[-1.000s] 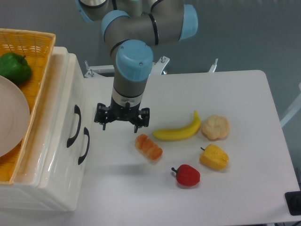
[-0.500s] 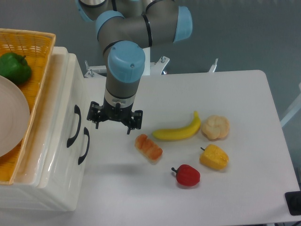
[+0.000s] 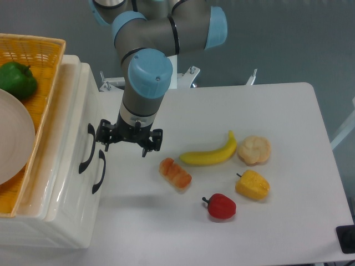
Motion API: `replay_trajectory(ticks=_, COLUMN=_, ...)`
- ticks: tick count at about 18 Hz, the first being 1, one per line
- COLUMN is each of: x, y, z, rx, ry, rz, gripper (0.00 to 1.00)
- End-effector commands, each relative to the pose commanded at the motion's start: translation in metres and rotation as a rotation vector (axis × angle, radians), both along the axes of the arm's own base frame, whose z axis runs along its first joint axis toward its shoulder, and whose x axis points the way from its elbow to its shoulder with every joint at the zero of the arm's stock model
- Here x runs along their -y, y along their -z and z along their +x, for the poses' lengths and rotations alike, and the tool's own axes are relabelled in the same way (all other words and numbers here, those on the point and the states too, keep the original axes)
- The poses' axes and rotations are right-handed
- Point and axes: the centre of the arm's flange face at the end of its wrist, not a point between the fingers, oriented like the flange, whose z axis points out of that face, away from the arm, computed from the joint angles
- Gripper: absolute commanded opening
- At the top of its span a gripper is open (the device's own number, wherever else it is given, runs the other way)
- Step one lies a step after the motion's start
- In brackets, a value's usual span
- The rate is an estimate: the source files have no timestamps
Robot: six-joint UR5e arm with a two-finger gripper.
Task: Slide open the top white drawer
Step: 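Lower the gripper onto the black handle of the upper drawer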
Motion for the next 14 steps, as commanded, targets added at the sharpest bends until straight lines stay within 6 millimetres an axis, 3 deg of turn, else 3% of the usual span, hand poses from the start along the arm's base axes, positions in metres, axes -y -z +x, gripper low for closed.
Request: replay_trajectory(ticks=14, x=-0.0047, y=-0.0049, z=0.0069, rx=0.049, ry=-0.021, rz=0.037, gripper=1.00)
